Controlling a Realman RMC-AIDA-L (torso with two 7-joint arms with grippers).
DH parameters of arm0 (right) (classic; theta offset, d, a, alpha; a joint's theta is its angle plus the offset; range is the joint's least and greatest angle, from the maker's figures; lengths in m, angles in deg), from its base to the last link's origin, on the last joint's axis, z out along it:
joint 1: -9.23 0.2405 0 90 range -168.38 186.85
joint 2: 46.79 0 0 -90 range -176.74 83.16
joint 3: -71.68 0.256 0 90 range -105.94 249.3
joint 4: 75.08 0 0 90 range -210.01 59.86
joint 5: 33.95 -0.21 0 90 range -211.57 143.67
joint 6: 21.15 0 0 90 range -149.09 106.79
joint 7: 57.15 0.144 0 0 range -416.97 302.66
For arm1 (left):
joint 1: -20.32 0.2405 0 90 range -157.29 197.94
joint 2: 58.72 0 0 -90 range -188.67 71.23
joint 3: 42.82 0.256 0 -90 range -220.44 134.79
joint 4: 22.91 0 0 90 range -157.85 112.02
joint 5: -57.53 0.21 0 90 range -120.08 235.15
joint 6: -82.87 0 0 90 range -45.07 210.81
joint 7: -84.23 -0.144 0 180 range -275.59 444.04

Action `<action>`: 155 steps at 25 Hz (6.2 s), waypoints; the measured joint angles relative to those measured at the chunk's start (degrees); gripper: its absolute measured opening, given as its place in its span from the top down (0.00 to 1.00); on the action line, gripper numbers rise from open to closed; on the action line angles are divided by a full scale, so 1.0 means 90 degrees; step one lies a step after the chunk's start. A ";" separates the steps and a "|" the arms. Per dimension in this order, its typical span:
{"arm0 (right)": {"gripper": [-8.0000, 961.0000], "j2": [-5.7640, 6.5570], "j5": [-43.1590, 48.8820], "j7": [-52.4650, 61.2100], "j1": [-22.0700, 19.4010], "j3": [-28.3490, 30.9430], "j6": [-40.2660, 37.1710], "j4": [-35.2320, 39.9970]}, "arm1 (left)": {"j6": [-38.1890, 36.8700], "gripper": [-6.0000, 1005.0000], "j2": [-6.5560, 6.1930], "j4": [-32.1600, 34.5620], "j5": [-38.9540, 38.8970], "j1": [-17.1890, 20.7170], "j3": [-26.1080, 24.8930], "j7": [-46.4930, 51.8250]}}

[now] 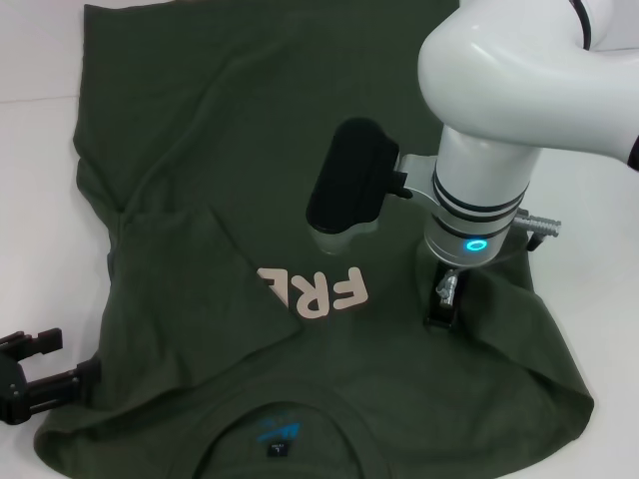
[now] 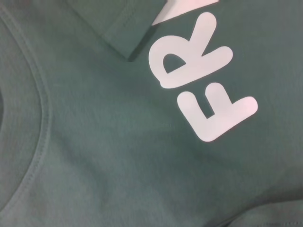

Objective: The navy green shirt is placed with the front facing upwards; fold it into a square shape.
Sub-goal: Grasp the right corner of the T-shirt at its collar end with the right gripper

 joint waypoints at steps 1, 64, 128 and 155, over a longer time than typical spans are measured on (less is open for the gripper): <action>0.97 0.0000 -0.0005 0.0003 0.0000 0.0002 0.0006 0.0010 | 0.0000 0.19 0.0000 0.0000 0.0000 0.0000 0.0002 0.0000; 0.74 0.0010 -0.0100 0.0273 0.0240 -0.0296 0.0020 -0.0284 | 0.0143 0.20 -0.0029 -0.0010 0.0000 -0.0076 0.0017 -0.0041; 0.77 0.0052 -0.0454 0.0438 0.0126 0.0017 0.0659 0.0132 | 0.0226 0.19 -0.0054 0.0006 0.0000 -0.0094 0.0000 -0.0065; 0.47 0.0118 -0.5138 -0.1729 -0.2499 0.0816 0.7704 0.0745 | 0.0289 0.19 -0.0212 -0.0015 -0.2077 -0.0046 -0.0081 -0.0438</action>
